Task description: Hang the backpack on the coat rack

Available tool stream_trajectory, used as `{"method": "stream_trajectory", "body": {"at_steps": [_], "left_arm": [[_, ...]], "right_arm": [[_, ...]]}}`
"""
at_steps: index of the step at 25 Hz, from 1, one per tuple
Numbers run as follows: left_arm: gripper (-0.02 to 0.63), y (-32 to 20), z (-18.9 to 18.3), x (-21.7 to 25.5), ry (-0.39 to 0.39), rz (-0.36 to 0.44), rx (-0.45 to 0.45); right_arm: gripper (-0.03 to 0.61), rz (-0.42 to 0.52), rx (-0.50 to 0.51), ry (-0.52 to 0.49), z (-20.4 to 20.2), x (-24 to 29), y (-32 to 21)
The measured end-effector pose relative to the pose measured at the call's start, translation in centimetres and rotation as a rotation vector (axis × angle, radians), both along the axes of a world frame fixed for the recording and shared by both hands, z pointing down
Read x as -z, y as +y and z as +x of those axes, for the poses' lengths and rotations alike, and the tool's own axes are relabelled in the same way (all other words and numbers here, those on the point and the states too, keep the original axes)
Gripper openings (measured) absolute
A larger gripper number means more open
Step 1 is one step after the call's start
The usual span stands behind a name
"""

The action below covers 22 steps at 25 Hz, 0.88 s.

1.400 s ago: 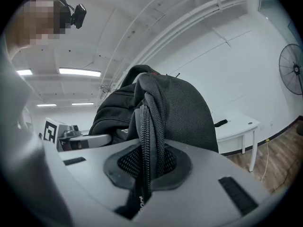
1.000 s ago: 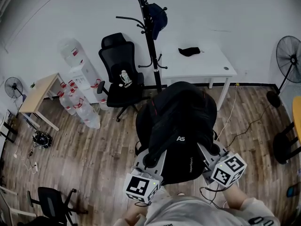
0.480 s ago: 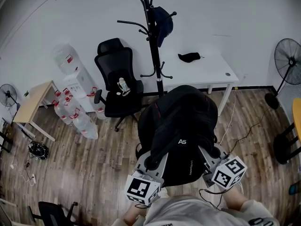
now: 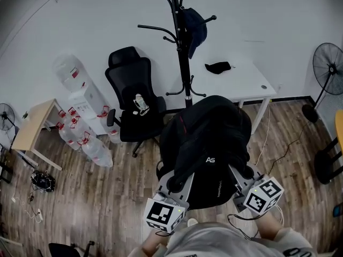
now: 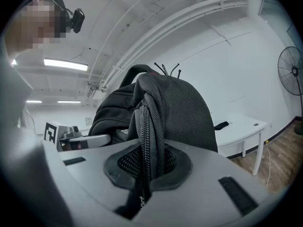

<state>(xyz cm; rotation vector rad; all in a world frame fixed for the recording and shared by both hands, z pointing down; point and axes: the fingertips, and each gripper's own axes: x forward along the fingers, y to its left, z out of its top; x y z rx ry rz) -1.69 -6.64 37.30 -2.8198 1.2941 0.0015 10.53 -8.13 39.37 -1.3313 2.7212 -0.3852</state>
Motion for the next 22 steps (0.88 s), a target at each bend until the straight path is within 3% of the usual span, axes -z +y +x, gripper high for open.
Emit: {"method": "stream_trajectory", "body": {"at_steps": [12, 22], "left_arm": [[0.029, -4.8, -3.8, 0.5, 0.010, 0.001, 0.012], [0.029, -10.9, -3.3, -1.1, 0.018, -0.035, 0.045]], "right_arm": [[0.029, -0.013, 0.018, 0.011, -3.8, 0.0, -5.0], [0.029, -0.041, 0.051, 0.019, -3.4, -1.1, -11.2]]}}
